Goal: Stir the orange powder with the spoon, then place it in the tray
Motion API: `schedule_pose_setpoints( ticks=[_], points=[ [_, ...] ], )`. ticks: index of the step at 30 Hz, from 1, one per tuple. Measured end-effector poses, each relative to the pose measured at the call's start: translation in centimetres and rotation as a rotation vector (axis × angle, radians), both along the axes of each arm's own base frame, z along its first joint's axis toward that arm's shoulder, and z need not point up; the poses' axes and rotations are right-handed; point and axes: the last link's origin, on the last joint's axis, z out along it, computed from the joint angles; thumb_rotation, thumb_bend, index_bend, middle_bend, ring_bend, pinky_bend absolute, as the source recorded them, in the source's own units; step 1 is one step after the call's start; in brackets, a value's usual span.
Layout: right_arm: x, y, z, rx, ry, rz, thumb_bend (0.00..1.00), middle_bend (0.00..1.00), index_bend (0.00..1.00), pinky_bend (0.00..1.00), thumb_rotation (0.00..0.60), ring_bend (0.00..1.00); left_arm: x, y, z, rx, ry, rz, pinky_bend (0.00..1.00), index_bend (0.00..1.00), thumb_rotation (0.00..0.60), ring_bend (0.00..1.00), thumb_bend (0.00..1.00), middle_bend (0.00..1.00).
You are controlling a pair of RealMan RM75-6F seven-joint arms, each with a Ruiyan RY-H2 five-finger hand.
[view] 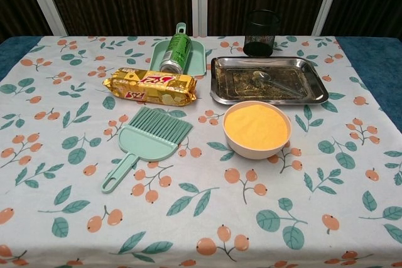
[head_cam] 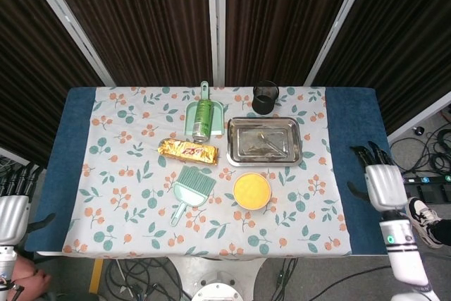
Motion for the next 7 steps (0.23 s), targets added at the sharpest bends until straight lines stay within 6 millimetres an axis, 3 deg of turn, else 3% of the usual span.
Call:
schedule_pose_setpoints(
  ticks=[2, 7],
  points=[
    [-1.2, 2.6, 0.8, -0.025, -0.051, -0.015, 0.19, 0.16, 0.16, 0.15, 0.600, 0.05, 0.2, 0.1, -0.2, -0.002, 0.008, -0.005, 0.08, 0.05, 0.600, 0.05, 0.00, 0.05],
    [-2.1, 6.1, 1.7, -0.012, -0.144, -0.014, 0.20, 0.16, 0.15, 0.15, 0.600, 0.05, 0.8, 0.3, -1.0, -0.019, -0.002, -0.014, 0.08, 0.05, 0.600, 0.05, 0.00, 0.05]
  ],
)
